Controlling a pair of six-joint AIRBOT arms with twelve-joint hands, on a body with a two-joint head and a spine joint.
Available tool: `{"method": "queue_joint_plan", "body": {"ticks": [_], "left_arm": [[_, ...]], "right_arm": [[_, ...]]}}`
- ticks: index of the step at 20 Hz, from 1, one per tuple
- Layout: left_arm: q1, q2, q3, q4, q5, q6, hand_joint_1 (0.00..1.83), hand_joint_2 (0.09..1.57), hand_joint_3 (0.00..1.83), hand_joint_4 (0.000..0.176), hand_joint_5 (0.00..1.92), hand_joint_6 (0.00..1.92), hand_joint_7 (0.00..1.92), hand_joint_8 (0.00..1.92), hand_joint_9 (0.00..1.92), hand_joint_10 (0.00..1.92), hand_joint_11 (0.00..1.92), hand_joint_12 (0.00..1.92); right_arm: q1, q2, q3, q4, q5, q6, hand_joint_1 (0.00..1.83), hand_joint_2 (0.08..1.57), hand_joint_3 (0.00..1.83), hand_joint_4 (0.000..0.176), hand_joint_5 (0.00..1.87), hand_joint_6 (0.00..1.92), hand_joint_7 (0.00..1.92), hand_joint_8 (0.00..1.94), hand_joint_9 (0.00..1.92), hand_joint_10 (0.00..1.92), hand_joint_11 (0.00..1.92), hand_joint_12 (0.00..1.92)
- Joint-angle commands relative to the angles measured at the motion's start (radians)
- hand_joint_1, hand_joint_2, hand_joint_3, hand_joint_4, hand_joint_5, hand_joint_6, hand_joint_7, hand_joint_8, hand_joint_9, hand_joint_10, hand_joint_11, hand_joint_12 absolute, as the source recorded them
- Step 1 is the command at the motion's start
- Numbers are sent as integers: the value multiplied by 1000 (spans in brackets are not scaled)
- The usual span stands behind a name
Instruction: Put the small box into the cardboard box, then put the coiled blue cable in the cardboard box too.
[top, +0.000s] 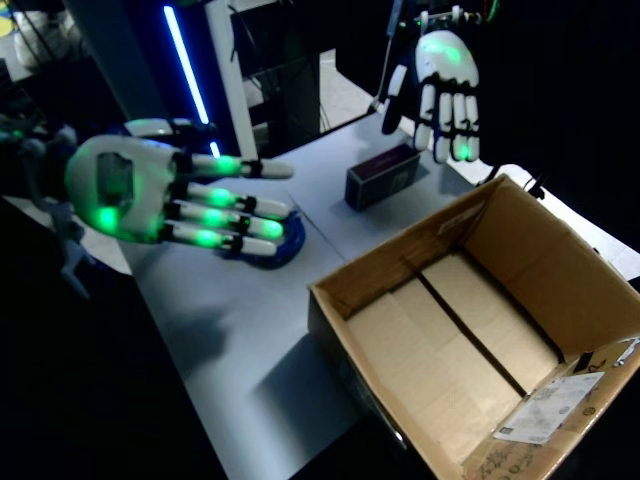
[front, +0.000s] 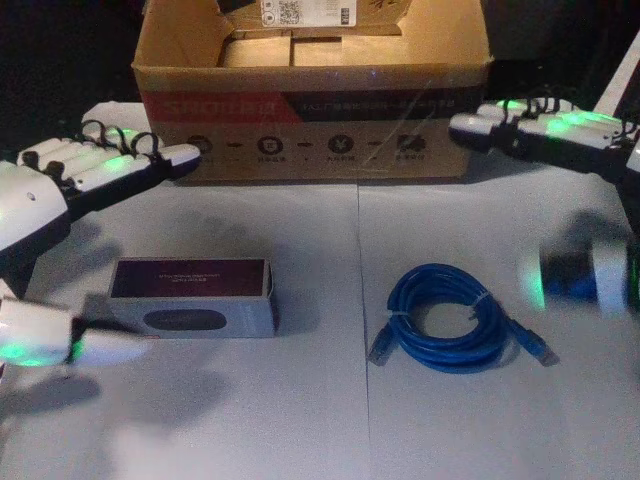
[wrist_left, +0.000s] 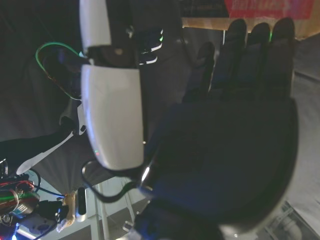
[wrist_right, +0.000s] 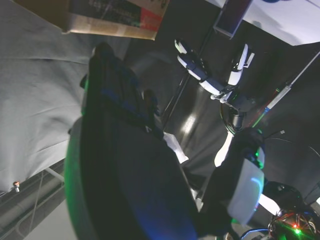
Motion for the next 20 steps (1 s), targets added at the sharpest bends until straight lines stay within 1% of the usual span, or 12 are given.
{"method": "queue_joint_plan", "body": {"ticks": [1, 5, 6, 7, 8, 9, 10, 11, 13, 14, 18, 20], "left_arm": [[-12, -9, 3, -7, -121, -4, 0, 920, 11, 176, 40, 0, 0, 0, 0, 0, 0, 0], [-55, -57, 18, 30, -96, -4, 438, 761, 0, 176, 88, 2, 41, 1, 77, 5, 73, 59], [-69, -78, 29, 36, -76, -4, 546, 738, 0, 176, 171, 0, 133, 0, 167, 2, 9, 496], [-81, -96, 41, 40, -48, -4, 616, 747, 0, 174, 209, 2, 222, 5, 230, 8, 0, 703], [-94, -116, 54, 44, -20, -4, 716, 791, 2, 136, 288, 2, 392, 6, 434, 23, 64, 1156], [-99, -125, 62, 45, -4, -4, 756, 838, 3, 102, 361, 5, 467, 6, 536, 25, 161, 1262], [-107, -140, 72, 45, 18, -4, 854, 930, 4, 46, 494, 7, 601, 11, 724, 63, 414, 1324], [-111, -151, 81, 44, 32, -5, 1015, 993, 2, 0, 670, 14, 739, 20, 838, 125, 468, 1345], [-116, -164, 97, 37, 53, -5, 1122, 1034, 0, 0, 842, 9, 899, 25, 638, 927, 504, 1457], [-118, -168, 104, 31, 58, -5, 1205, 1158, 5, 0, 904, 917, 869, 1258, 688, 1199, 603, 1523], [-123, -148, 103, 5, -6, -5, 1236, 1124, 0, 0, 1055, 723, 896, 1265, 923, 942, 842, 1225], [-126, -106, 81, 6, -86, -8, 1242, 1118, 1, 0, 1072, 679, 904, 1270, 929, 970, 807, 1327]], "right_arm": [[10, -4, 4, 19, 122, 8, 0, 1249, 18, 176, 139, 3, 68, 0, 0, 0, 0, 0], [10, -9, 6, 19, 122, 8, 0, 1301, 25, 176, 156, 7, 70, 3, 0, 0, 0, 0], [10, -10, 7, 19, 122, 8, 0, 1314, 24, 176, 165, 9, 76, 5, 0, 0, 0, 0], [10, -10, 7, 19, 122, 8, 0, 1319, 21, 176, 171, 9, 80, 5, 0, 0, 0, 0], [10, -10, 8, 19, 122, 8, 0, 1329, 20, 176, 167, 5, 79, 4, 0, 0, 0, 0], [10, -10, 8, 19, 122, 8, 0, 1330, 17, 176, 176, 8, 83, 5, 0, 0, 0, 0], [10, -10, 8, 19, 122, 8, 0, 1330, 13, 176, 183, 9, 83, 3, 0, 0, 0, 0], [10, -10, 8, 19, 122, 8, 0, 1331, 10, 176, 182, 6, 78, 1, 0, 0, 0, 0], [10, -10, 8, 19, 122, 8, 0, 1334, 9, 176, 178, 3, 77, 0, 0, 0, 0, 0], [10, -10, 8, 19, 122, 8, 0, 1336, 8, 176, 185, 5, 86, 4, 0, 0, 0, 0], [10, -10, 8, 19, 122, 13, 0, 1344, 6, 176, 174, 0, 94, 4, 0, 0, 0, 0], [9, -11, 8, 19, 122, 13, 0, 1342, 3, 176, 164, 0, 95, 3, 0, 0, 0, 0]]}}
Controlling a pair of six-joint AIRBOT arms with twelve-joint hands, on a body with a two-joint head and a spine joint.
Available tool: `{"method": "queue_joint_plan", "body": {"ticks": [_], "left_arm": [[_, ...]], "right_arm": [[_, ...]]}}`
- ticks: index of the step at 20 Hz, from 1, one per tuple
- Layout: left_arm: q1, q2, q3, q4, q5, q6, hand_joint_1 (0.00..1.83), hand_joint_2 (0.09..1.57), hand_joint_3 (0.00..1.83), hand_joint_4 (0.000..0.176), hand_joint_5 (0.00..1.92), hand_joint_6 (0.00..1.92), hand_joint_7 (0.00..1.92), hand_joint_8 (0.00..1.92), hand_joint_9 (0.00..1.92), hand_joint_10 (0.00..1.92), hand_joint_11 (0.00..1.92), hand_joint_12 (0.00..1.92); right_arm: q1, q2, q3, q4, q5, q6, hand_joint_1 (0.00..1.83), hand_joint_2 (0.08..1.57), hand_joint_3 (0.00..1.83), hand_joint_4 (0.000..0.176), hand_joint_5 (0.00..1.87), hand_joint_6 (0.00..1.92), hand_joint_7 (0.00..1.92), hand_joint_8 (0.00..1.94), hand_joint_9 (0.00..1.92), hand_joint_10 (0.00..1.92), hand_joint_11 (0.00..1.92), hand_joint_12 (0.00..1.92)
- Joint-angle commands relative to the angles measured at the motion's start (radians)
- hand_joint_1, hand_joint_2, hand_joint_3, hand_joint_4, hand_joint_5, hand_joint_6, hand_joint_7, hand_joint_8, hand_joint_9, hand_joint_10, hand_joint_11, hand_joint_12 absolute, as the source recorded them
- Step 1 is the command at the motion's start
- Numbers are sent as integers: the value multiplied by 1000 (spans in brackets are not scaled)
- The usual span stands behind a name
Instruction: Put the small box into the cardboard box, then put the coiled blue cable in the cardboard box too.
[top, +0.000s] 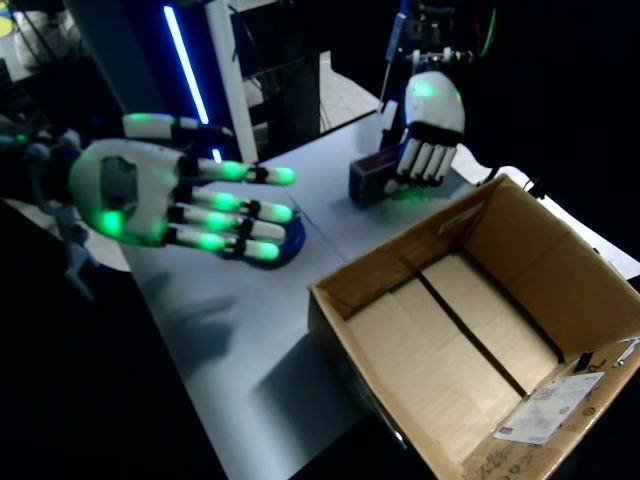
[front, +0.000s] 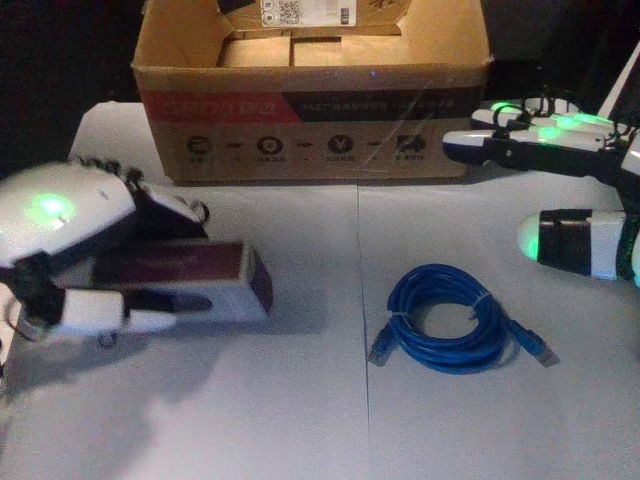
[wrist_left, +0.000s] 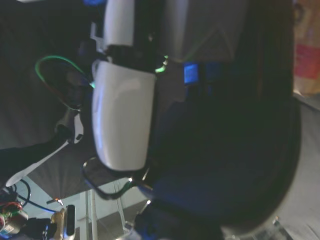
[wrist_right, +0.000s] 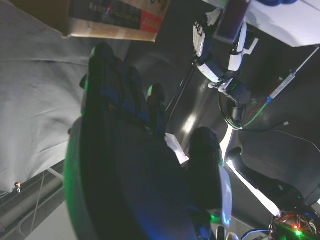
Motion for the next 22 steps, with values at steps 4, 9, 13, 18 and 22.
{"method": "queue_joint_plan", "body": {"ticks": [4, 9, 13, 18, 22], "left_arm": [[-17, 130, -45, 3, -396, -6, 1232, 1124, 0, 0, 1085, 680, 876, 1286, 951, 865, 764, 1506], [-152, 146, -15, -5, -490, 67, 1237, 1099, 0, 0, 1100, 706, 954, 1167, 687, 1087, 493, 1628], [-412, 35, 93, 34, -296, 110, 1238, 1095, 0, 0, 1097, 696, 970, 1152, 689, 1086, 494, 1627], [-635, -165, 304, 39, 46, 110, 1284, 1045, 1, 0, 1177, 486, 1127, 875, 982, 863, 683, 1352], [-639, -296, 449, -17, 214, 108, 1384, 1056, 0, 0, 1013, 801, 1128, 744, 1065, 960, 846, 1113]], "right_arm": [[9, -4, 1, 20, 122, 10, 0, 1338, 0, 176, 195, 10, 113, 6, 0, 0, 0, 0], [9, -9, 2, 21, 121, 10, 24, 1358, 3, 176, 182, 1, 70, 1, 0, 0, 0, 0], [9, -20, 11, 20, 122, 10, 63, 1358, 1, 176, 198, 3, 89, 3, 0, 0, 0, 0], [10, -46, 33, 11, 122, 10, 0, 1366, 2, 176, 210, 4, 87, 1, 0, 0, 0, 0], [10, -60, 41, 6, 123, 15, 5, 1400, 12, 176, 194, 0, 84, 0, 0, 0, 0, 0]]}}
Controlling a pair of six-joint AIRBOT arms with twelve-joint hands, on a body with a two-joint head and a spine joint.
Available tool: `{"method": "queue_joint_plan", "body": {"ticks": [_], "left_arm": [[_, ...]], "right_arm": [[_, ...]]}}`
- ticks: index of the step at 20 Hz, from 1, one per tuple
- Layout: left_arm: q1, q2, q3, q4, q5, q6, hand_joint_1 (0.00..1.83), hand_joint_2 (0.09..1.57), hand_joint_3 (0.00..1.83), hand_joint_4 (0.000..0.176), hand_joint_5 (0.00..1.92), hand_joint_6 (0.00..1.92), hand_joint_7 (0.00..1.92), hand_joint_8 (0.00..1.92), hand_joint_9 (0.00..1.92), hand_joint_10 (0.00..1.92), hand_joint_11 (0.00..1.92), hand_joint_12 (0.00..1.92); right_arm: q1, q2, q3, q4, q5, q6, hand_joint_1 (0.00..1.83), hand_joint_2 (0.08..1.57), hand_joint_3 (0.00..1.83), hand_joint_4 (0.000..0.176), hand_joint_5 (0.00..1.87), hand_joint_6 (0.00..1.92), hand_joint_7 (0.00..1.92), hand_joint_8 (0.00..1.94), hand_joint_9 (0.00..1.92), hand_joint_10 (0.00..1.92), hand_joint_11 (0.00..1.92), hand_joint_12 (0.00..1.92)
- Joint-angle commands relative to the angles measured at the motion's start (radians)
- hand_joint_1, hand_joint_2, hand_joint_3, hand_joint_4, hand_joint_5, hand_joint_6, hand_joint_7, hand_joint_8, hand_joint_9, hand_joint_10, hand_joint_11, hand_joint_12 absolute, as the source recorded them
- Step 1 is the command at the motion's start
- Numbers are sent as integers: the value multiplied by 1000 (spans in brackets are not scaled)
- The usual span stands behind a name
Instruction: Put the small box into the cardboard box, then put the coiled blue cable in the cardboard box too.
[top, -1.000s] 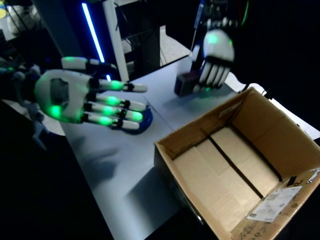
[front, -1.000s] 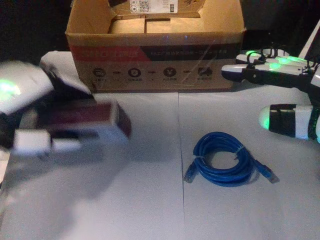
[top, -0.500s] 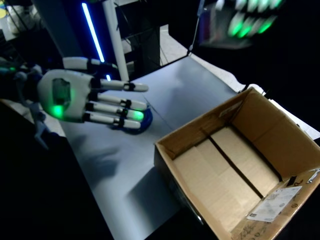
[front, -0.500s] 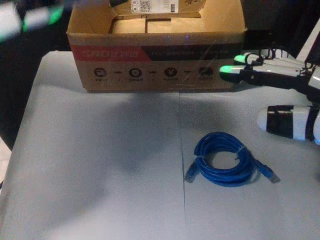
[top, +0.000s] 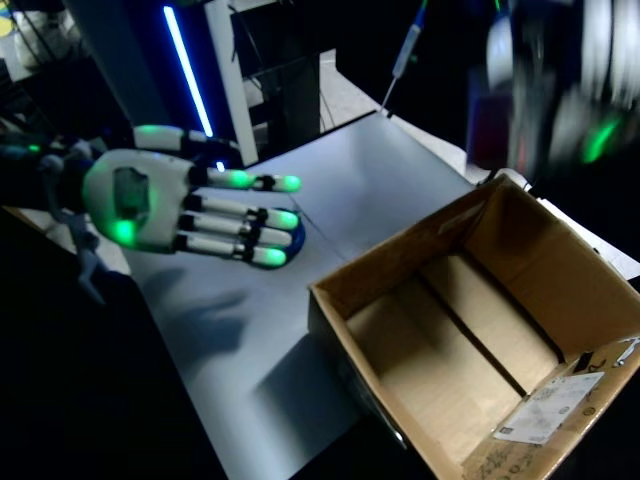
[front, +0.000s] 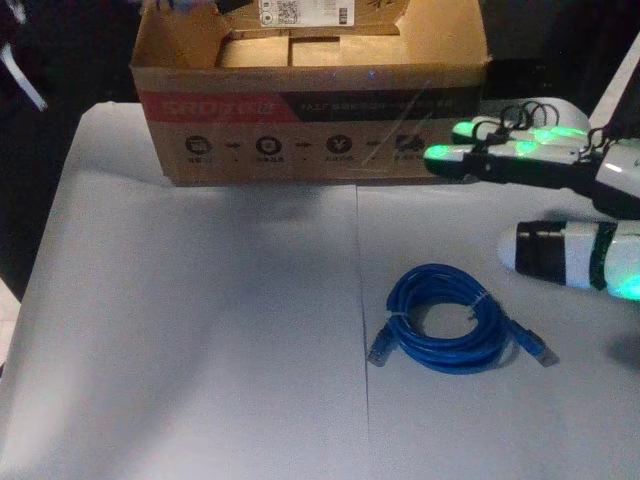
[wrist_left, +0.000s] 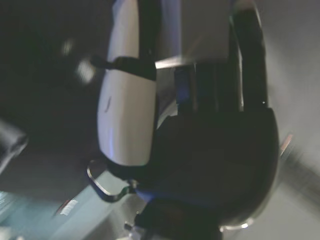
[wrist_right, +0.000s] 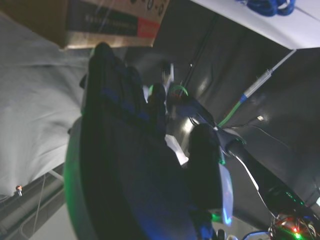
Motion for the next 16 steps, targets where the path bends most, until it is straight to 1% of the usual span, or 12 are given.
{"method": "queue_joint_plan", "body": {"ticks": [1, 2, 3, 4, 5, 6, 7, 8, 9, 10, 13, 16], "left_arm": [[-18, -18, 16, -6, -78, -2, 1233, 1091, 0, 19, 1011, 878, 1059, 908, 1037, 484, 689, 1121], [-19, -39, 36, -6, -59, -3, 1225, 1103, 0, 1, 965, 930, 1058, 939, 1056, 347, 682, 1168], [-21, -62, 59, -6, -46, -3, 1239, 1096, 0, 0, 941, 942, 1111, 873, 1201, 172, 804, 1055], [-23, -78, 75, -6, -36, -2, 1241, 1099, 1, 0, 934, 941, 1104, 898, 1220, 148, 817, 1052], [-31, -89, 86, -6, -27, -3, 1222, 1121, 2, 0, 912, 991, 1026, 1013, 1179, 109, 718, 1080], [-35, -91, 87, -5, -25, -2, 1337, 1117, 0, 0, 889, 966, 999, 1000, 1001, 958, 708, 1105], [-40, -92, 88, -2, -27, -2, 1055, 1112, 0, 23, 708, 497, 737, 592, 811, 431, 502, 1192], [-48, -92, 86, 7, -34, -2, 890, 1075, 0, 64, 641, 50, 694, 107, 699, 273, 289, 1223], [-54, -92, 84, 16, -40, -2, 774, 1043, 0, 113, 507, 2, 586, 5, 578, 78, 81, 1170], [-58, -90, 79, 22, -49, -2, 590, 967, 0, 175, 299, 0, 394, 0, 400, 2, 0, 835], [-58, -58, 44, 41, -83, -2, 459, 912, 0, 176, 134, 0, 149, 1, 102, 0, 0, 162], [-34, -11, -2, 41, -138, -2, 420, 895, 0, 176, 88, 0, 29, 0, 0, 0, 0, 0]], "right_arm": [[10, -2, 6, 21, 124, 12, 13, 1407, 12, 176, 190, 0, 75, 0, 0, 0, 0, 0], [10, -4, 9, 21, 125, 16, 16, 1407, 5, 176, 188, 2, 83, 2, 0, 0, 0, 0], [10, -7, 12, 21, 125, 20, 8, 1410, 4, 176, 171, 0, 99, 5, 0, 0, 0, 0], [10, -13, 17, 21, 125, 25, 7, 1413, 4, 176, 168, 0, 103, 5, 1, 0, 0, 0], [10, -20, 23, 17, 126, 33, 12, 1417, 4, 176, 149, 0, 101, 3, 0, 0, 0, 0], [10, -23, 26, 15, 126, 38, 13, 1419, 5, 176, 155, 3, 102, 3, 0, 0, 0, 0], [10, -27, 30, 11, 126, 46, 43, 1422, 2, 176, 172, 4, 97, 1, 0, 0, 0, 0], [10, -30, 34, 9, 126, 55, 64, 1421, 0, 176, 187, 6, 102, 2, 0, 0, 0, 0], [10, -31, 36, 9, 126, 57, 67, 1422, 1, 176, 190, 6, 109, 4, 0, 0, 0, 0], [10, -31, 36, 9, 126, 58, 45, 1426, 2, 176, 167, 0, 102, 0, 0, 0, 0, 0], [10, -31, 36, 9, 126, 58, 39, 1426, 0, 176, 206, 7, 110, 2, 0, 0, 0, 0], [10, -31, 36, 9, 126, 61, 17, 1420, 0, 176, 193, 1, 104, 1, 0, 0, 0, 0]]}}
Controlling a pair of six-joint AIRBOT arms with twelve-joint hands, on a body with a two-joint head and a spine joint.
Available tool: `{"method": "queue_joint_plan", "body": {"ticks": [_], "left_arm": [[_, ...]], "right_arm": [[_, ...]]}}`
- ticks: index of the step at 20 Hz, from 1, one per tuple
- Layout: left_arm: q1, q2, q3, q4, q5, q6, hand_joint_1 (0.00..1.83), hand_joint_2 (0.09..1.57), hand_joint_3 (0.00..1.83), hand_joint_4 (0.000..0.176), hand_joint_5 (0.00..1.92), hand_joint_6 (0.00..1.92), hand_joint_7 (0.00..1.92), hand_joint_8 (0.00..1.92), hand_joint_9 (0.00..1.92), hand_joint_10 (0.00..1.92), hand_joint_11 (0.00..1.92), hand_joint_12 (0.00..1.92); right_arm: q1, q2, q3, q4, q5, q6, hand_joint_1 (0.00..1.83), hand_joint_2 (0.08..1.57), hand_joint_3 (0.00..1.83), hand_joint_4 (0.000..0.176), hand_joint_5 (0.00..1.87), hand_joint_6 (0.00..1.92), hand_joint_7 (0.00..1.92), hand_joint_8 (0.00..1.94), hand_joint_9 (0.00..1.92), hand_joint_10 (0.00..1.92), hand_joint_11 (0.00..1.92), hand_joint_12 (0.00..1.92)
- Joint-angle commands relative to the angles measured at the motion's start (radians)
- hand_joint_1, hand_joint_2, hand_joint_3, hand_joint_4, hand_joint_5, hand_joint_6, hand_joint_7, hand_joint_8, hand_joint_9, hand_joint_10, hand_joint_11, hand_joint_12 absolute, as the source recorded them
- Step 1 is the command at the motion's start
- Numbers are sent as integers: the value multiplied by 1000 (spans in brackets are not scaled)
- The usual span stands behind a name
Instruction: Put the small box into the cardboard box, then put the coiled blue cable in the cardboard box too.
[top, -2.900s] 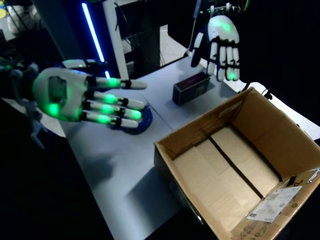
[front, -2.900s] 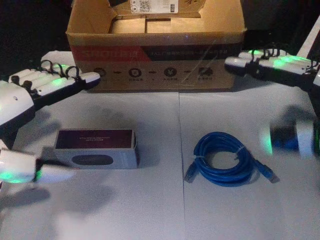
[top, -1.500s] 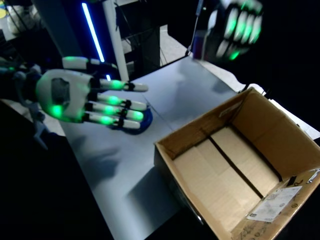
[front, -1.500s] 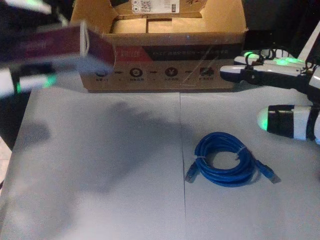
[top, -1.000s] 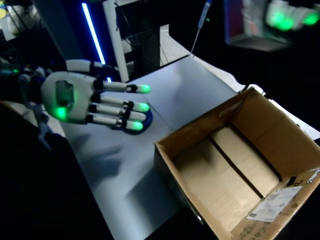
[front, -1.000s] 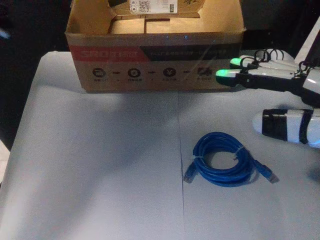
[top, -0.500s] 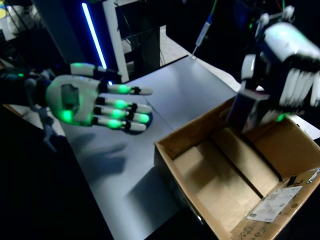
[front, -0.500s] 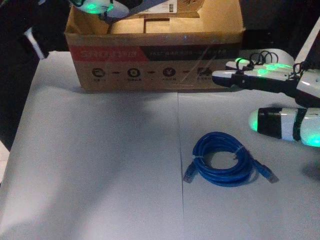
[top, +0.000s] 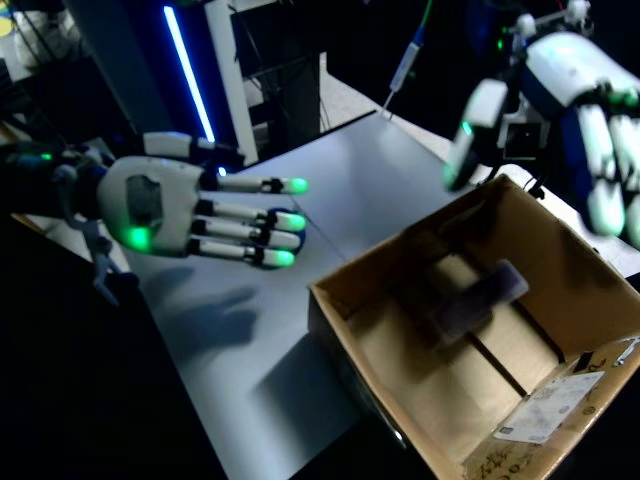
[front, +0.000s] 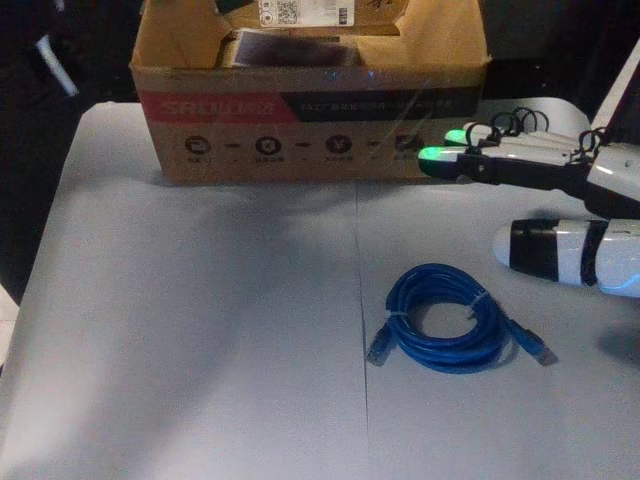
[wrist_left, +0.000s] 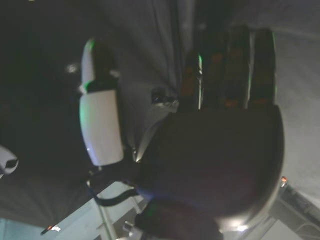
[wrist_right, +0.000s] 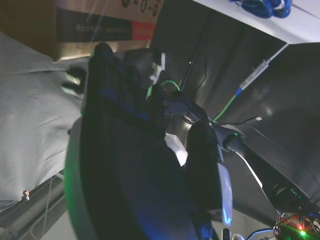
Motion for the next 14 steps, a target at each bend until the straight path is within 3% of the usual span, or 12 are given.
{"method": "queue_joint_plan", "body": {"ticks": [1, 2, 3, 5, 8, 9, 10, 12, 13, 14], "left_arm": [[5, 21, -13, -10, -153, -1, 436, 899, 1, 168, 100, 5, 20, 0, 0, 0, 0, 0], [21, 49, -37, -9, -176, -1, 456, 898, 0, 159, 95, 2, 19, 0, 0, 0, 0, 0], [46, 89, -71, -9, -207, -1, 464, 930, 12, 174, 71, 0, 30, 4, 0, 0, 0, 0], [112, 180, -152, 7, -260, -1, 446, 927, 5, 176, 47, 3, 29, 2, 22, 8, 9, 4], [279, 328, -286, 12, -371, -34, 507, 896, 2, 170, 97, 2, 70, 0, 43, 0, 50, 45], [324, 352, -306, 12, -403, -73, 574, 879, 0, 147, 121, 8, 81, 4, 34, 1, 41, 46], [374, 375, -326, 12, -434, -108, 580, 878, 0, 138, 126, 8, 88, 6, 42, 4, 56, 55], [485, 408, -382, -14, -509, -130, 565, 828, 0, 141, 110, 0, 61, 0, 28, 0, 44, 90], [523, 413, -399, -32, -536, -130, 581, 798, 0, 151, 69, 4, 7, 5, 0, 0, 0, 1], [575, 414, -419, -59, -572, -129, 581, 790, 0, 147, 69, 3, 4, 3, 0, 0, 0, 0]], "right_arm": [[10, -1, 1, 22, 123, 9, 23, 1424, 0, 176, 206, 6, 103, 0, 0, 0, 0, 0], [10, 1, 1, 26, 124, 9, 46, 1418, 0, 176, 213, 5, 104, 0, 0, 0, 0, 0], [10, 5, 1, 30, 126, 9, 6, 1415, 0, 176, 194, 1, 88, 0, 0, 0, 0, 0], [10, 15, 1, 34, 130, 9, 0, 1399, 0, 176, 185, 1, 92, 3, 0, 0, 0, 0], [10, 34, -1, 36, 136, 9, 0, 1380, 0, 176, 219, 10, 126, 9, 0, 0, 0, 0], [10, 38, -2, 36, 140, 9, 0, 1393, 0, 176, 203, 2, 108, 0, 0, 0, 0, 0], [10, 43, -5, 36, 145, 9, 0, 1399, 2, 176, 194, 0, 103, 0, 0, 0, 0, 0], [11, 56, -13, 43, 164, 9, 50, 1406, 0, 176, 182, 2, 98, 1, 0, 0, 0, 0], [11, 56, -14, 44, 170, 9, 170, 1370, 0, 176, 198, 4, 106, 2, 0, 0, 0, 0], [11, 54, -15, 43, 173, 9, 223, 1341, 0, 176, 202, 4, 101, 2, 0, 0, 0, 0]]}}
